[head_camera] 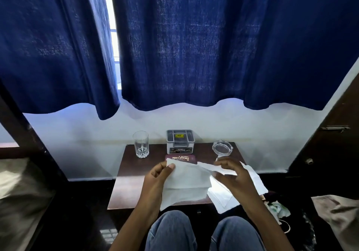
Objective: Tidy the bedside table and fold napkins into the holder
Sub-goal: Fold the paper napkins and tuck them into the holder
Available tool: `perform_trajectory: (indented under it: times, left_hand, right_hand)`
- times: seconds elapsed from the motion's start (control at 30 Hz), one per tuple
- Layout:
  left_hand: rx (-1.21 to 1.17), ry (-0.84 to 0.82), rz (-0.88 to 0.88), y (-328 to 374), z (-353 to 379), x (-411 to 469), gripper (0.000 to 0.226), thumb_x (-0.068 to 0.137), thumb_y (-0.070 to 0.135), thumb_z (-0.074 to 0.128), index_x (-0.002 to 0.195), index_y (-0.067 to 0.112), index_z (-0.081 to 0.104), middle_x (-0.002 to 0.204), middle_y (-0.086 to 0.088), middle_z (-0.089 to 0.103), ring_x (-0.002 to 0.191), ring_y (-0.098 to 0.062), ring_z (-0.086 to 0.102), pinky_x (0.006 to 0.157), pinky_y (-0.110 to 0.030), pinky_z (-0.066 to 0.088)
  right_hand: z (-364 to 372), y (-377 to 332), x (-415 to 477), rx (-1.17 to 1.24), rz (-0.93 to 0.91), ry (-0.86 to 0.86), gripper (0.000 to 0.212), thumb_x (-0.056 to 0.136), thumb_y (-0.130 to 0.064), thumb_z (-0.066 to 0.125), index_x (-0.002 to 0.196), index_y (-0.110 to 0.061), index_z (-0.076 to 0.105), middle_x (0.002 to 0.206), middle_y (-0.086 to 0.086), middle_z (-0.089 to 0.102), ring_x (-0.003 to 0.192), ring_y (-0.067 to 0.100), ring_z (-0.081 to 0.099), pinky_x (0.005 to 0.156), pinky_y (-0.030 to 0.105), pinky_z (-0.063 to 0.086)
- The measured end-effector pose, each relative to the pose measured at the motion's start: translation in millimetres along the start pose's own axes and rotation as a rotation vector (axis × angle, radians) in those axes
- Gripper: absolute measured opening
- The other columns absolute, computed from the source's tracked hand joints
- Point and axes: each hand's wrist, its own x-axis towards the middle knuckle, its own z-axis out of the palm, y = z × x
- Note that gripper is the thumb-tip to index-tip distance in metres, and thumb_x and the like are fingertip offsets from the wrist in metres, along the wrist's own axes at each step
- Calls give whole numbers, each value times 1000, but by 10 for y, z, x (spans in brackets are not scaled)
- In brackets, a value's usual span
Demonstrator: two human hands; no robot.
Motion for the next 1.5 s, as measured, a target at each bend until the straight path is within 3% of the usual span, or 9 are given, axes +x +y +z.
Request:
perform_trajectory:
  times: [0.17, 0.3, 0.43, 0.57, 0.77, 0.93, 1.07, 1.33, 1.5]
  left_hand:
    - [14, 14, -20, -1, 12, 3, 8, 85, 19, 62, 89, 14, 67, 90, -8, 69, 83, -22, 62, 74, -35, 52]
    - [155, 89, 150, 26, 5, 26, 6, 85, 13, 63, 89, 14, 67, 87, 7, 69, 77, -7, 62, 70, -18, 49]
    - [221, 39, 234, 48, -28, 87, 10, 84, 10, 63, 92, 15, 66, 110, 19, 61, 92, 7, 60, 75, -6, 43]
    - [90, -100, 162, 8, -38, 91, 16, 78, 16, 70, 94, 20, 68, 101, 4, 72, 97, -13, 62, 93, -30, 46]
    - [100, -175, 140, -65, -8, 46, 52, 70, 16, 67, 114, 41, 53, 116, -12, 62, 105, -23, 61, 75, -31, 58]
    - [249, -220, 72, -62, -16, 81, 64, 80, -1, 66, 126, 35, 41, 90, -10, 74, 83, -18, 70, 73, -34, 57]
    - [239, -169, 108, -53, -27, 66, 45, 83, -8, 58, 118, 20, 55, 85, -9, 73, 72, -10, 68, 60, -20, 53]
    - [259, -27, 92, -164, -88, 111, 31, 81, -4, 62, 98, 20, 70, 82, 3, 74, 68, -11, 63, 61, -18, 52]
    - [374, -33, 162, -182, -65, 130, 30, 79, -4, 66, 97, 19, 69, 71, 12, 67, 51, 4, 51, 53, -7, 42]
  right_hand:
    - [74, 43, 102, -166, -19, -177, 26, 74, -12, 76, 85, -32, 64, 108, -15, 62, 100, -3, 54, 83, 6, 37]
    - [-1, -92, 185, 121, 54, -204, 21, 76, -5, 71, 64, -21, 66, 71, -4, 65, 70, 8, 57, 69, 20, 43]
    - [-52, -160, 201, 349, 135, -216, 18, 81, -1, 64, 69, -14, 64, 65, -4, 65, 61, 8, 59, 58, 17, 46]
    - [-5, -136, 204, 475, 206, -124, 8, 85, -5, 60, 87, -8, 67, 75, 1, 72, 69, 12, 66, 60, 21, 51]
    - [45, -94, 197, 511, 247, 6, 10, 85, -6, 60, 85, -12, 68, 72, -1, 73, 67, 13, 67, 66, 27, 53]
    - [37, -90, 205, 535, 315, 56, 10, 86, -9, 59, 89, -11, 69, 77, 2, 73, 75, 21, 65, 73, 33, 52]
    - [5, -26, 139, 631, 395, -3, 32, 81, -22, 66, 111, -10, 61, 112, 20, 63, 104, 36, 61, 86, 42, 46]
    - [-70, 50, -52, 624, 356, -112, 34, 78, 12, 56, 103, -11, 63, 71, 6, 64, 71, 21, 62, 65, 30, 52]
    - [29, 121, -39, 297, 231, 7, 34, 72, 17, 62, 80, -15, 70, 82, 12, 64, 69, 17, 55, 65, 17, 47]
